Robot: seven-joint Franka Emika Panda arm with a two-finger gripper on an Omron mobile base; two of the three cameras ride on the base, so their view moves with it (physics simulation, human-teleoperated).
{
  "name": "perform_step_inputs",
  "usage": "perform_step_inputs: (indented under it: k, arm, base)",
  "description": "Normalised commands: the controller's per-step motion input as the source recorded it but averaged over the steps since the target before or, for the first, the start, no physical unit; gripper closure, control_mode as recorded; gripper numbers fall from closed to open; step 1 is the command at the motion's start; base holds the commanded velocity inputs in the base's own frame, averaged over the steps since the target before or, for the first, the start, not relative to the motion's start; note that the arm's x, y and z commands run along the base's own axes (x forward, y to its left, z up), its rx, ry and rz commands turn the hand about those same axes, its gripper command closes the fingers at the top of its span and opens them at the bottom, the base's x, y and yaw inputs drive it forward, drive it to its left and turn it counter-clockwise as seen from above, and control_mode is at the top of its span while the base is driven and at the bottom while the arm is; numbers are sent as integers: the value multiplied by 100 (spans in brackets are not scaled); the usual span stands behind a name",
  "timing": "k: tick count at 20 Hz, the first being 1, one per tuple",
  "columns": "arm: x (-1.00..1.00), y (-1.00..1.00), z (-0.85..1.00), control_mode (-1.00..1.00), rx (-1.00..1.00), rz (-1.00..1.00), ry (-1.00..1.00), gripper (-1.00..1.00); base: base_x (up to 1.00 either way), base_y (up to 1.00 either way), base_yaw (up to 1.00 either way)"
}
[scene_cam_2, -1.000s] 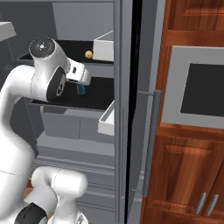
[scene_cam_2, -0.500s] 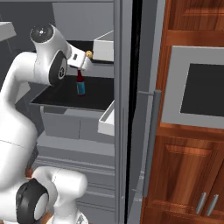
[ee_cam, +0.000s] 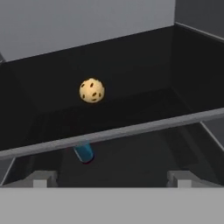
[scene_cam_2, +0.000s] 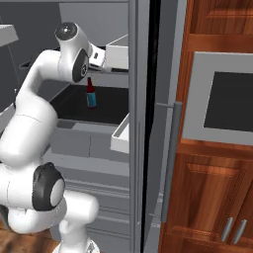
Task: Place the condiment bottle and condiment bottle from the counter to the top shelf of the fridge. If the existing items in the fridge are on the top shelf, move them to other shelves.
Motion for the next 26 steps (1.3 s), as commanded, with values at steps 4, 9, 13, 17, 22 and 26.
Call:
perform_step_inputs:
  k: [4,9,13,17,22,26]
  arm:
    - [89,0,-3,-100,-3,0,0,-100]
    - [77,7,-21,-100,-4,0,0,-100]
    - [63,15,-34,-100,-1,0,0,-100]
    - [67,13,-31,-100,0,0,0,-100]
    - [80,4,-19,-100,0,0,0,-100]
    - [64,2,-34,-100,-5,0,0,100]
  base:
    - [0,0,0]
    - [0,0,0]
    - [0,0,0]
    - [0,0,0]
    - [0,0,0]
    - [0,0,0]
